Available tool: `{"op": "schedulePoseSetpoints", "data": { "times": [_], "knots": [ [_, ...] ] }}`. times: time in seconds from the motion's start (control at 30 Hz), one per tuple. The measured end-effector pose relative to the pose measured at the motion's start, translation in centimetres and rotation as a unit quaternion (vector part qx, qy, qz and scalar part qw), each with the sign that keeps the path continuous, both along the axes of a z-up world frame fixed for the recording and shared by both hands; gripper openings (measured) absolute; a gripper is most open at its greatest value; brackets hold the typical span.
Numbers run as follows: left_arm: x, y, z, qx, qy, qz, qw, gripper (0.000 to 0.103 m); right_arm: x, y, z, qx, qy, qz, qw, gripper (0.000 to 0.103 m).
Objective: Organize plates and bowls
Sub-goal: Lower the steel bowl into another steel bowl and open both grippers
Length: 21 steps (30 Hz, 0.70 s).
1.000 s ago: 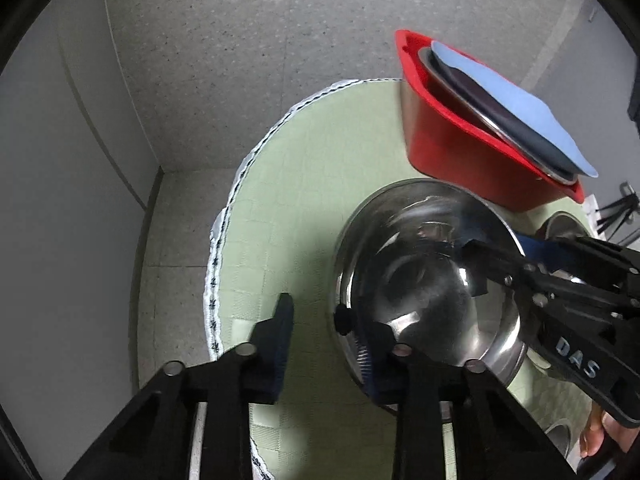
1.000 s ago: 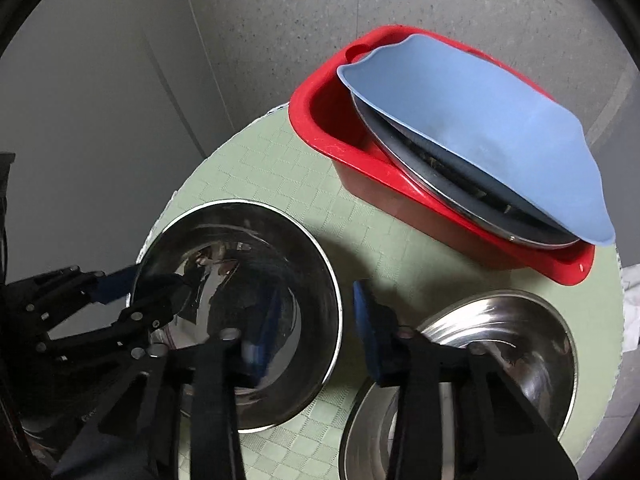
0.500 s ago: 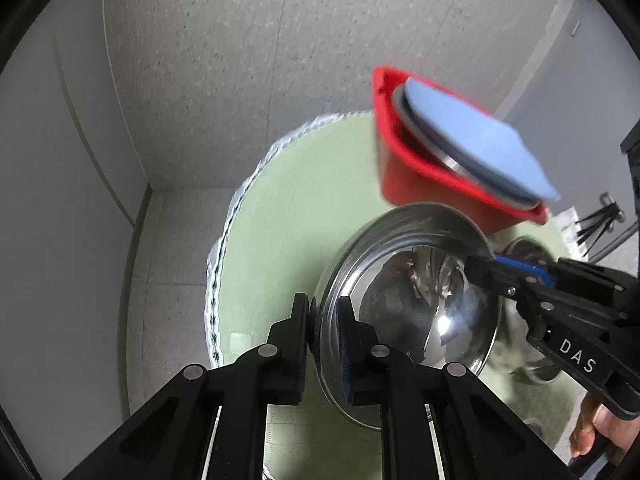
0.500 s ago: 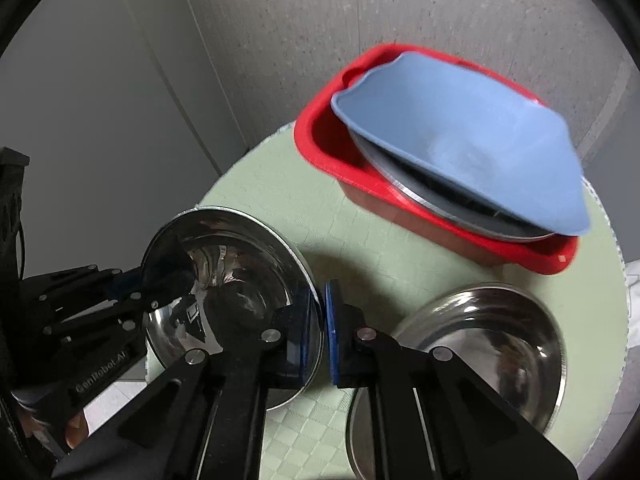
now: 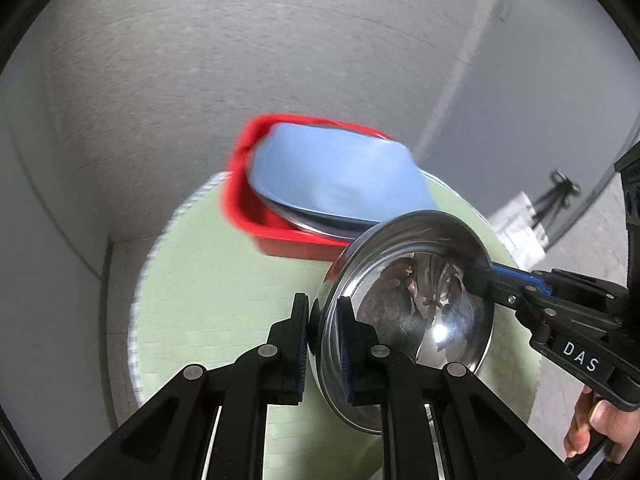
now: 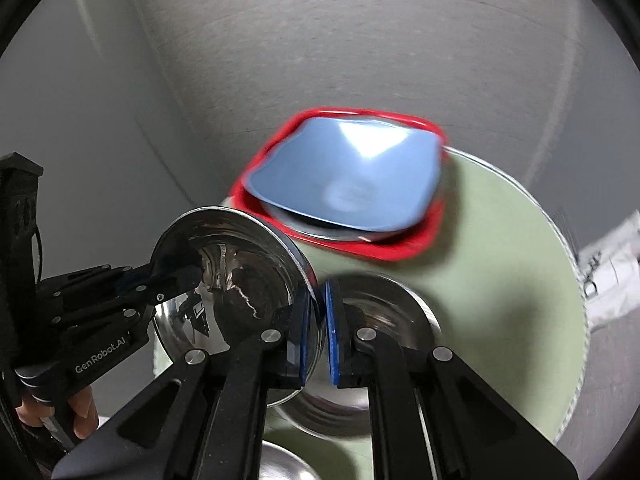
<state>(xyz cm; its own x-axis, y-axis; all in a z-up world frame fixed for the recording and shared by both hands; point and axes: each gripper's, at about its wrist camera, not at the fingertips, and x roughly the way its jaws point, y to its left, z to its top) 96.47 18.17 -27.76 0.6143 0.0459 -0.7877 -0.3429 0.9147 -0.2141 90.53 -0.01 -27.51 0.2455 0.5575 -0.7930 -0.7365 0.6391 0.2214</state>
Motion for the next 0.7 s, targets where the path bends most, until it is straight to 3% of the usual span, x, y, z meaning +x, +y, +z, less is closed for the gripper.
{"op": "schedulePoseSetpoints", "data": {
  "times": [0.23,0.7],
  "knots": [
    [3.8,-2.7,-2.2,0.007,0.038,-0.034,0.9987,0.01,1.2,-4.1,-2.5,-0.014,0.023,-0.053,0.998,0.007],
    [8.1,-4.4,-5.8,0.024,0.077,-0.038,0.9961,0.013,2.6,-4.3,-5.9,-0.035,0.045,-0.069,0.996,0.01]
  ]
}}
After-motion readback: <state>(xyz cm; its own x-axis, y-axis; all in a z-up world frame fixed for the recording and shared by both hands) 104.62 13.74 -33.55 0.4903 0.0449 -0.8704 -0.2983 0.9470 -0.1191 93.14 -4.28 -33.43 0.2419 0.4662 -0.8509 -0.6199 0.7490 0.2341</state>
